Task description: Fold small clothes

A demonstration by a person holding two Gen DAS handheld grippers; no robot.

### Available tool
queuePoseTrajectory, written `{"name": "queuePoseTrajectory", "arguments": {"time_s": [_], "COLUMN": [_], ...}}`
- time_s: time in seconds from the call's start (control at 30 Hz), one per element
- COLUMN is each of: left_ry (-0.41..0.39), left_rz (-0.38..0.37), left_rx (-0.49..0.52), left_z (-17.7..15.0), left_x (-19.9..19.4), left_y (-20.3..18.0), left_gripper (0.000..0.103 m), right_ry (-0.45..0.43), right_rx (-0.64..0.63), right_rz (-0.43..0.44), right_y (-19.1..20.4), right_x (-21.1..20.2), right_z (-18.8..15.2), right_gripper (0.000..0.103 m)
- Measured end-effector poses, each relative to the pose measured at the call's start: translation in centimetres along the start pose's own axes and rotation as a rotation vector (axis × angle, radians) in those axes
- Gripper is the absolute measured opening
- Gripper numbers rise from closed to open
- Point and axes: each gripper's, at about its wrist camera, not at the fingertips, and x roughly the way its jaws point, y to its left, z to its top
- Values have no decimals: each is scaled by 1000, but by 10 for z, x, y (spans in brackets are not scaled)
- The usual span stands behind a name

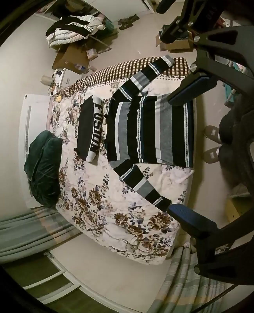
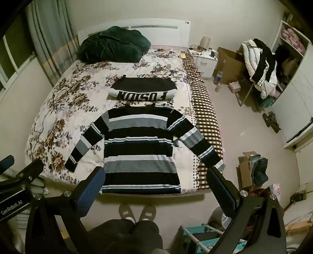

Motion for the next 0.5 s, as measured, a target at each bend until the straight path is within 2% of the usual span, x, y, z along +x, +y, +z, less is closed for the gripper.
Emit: {"name": "queuePoseTrajectory", "arguments": {"time_s": [0.23,0.5], "left_ry": [-11,-11], "left_rz": [0,-4], "left_rx": [-6,-7], "left_z": [0,0], "left_x": [0,3], "left_y": [-1,1], "left_gripper": [103,103], "right_ry": [3,-7], "right_rx": [1,-4], "right_rz": [-4,1], "right_y": [5,8], "right_x": [-2,-4], "right_z": [9,2], "right_gripper": [103,103]}}
